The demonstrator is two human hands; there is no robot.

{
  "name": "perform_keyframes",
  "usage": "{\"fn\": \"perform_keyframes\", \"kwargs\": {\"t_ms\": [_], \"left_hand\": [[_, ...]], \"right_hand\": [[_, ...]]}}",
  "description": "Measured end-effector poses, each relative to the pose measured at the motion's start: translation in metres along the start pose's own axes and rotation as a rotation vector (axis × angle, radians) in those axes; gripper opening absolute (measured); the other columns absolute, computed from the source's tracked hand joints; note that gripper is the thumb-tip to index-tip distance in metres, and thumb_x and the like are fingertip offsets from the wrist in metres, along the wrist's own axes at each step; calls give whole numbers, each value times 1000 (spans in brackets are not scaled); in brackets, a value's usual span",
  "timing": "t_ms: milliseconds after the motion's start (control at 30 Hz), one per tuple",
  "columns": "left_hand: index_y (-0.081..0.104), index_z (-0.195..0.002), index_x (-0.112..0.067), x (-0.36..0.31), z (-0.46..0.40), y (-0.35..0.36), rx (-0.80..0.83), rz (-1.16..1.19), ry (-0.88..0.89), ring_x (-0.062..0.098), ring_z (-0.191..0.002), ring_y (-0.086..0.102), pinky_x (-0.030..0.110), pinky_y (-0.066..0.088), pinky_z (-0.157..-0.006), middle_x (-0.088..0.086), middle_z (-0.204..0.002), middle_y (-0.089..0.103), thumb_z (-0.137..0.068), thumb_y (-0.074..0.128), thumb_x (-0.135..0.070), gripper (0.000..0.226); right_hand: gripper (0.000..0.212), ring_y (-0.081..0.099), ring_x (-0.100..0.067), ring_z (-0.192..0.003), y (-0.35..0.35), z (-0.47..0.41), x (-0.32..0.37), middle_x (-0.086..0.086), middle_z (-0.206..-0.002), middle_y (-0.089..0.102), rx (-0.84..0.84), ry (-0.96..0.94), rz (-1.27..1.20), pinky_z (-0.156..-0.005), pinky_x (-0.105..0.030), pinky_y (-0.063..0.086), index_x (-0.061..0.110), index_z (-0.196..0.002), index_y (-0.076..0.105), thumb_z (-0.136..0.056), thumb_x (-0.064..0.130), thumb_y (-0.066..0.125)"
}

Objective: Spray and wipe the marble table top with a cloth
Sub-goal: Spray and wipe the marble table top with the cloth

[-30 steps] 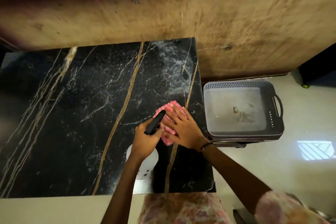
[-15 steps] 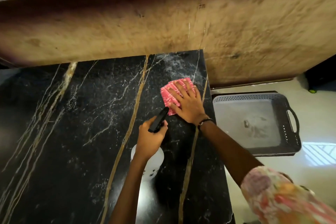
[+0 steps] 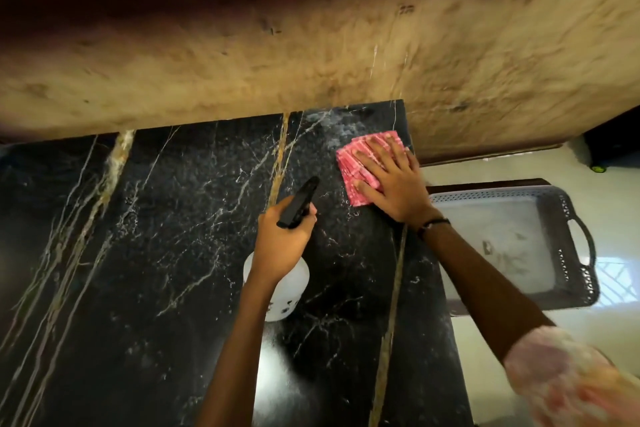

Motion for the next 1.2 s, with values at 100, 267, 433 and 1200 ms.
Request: {"fn": "perform_keyframes", "kwargs": {"t_ms": [100, 267, 433, 1200], "left_hand": [[62, -82, -4, -4, -10, -6, -5, -10, 17, 11, -36, 32, 28, 30, -45, 24, -57, 45, -89, 54, -6, 11], [62, -82, -5, -6, -26, -15, -26, 6, 24, 15, -39, 33, 32, 30, -46, 34, -70, 53, -88, 55, -5, 9], [62, -76, -17, -12, -35, -19, -14, 44, 38, 8, -36, 33, 31, 30, -47, 35, -74, 54, -90, 54, -5, 20], [63, -81, -12, -3, -50, -32, -47, 36, 134, 5, -43, 47, 26, 34, -53, -11, -49, 54, -87, 54, 0, 16]], "right_hand": [[63, 23, -32, -144, 11, -41, 34, -5, -154, 35, 32, 14, -14, -112, -58, 22, 30, -145, 38, -91, 60, 27], [61, 19, -29, -146, 17, -30, 60, -4, -156, 31, 32, -216, 14, -117, -51, 12, 30, -147, 34, -94, 59, 28], [59, 20, -26, -146, 14, -9, 31, -2, -155, 33, -38, -244, 8, -118, -51, 14, 32, -146, 36, -95, 60, 30], [57, 56, -29, -107, 25, -153, 64, -5, -112, 66, -239, 52, 31, -102, -45, 34, 21, -118, 62, -91, 64, 36]]}}
Point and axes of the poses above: each hand's wrist, its own z-axis away from the middle knuckle, its own y-axis out of the palm, x = y × z, the point moved 5 cm from there along -z, towards the middle knuckle
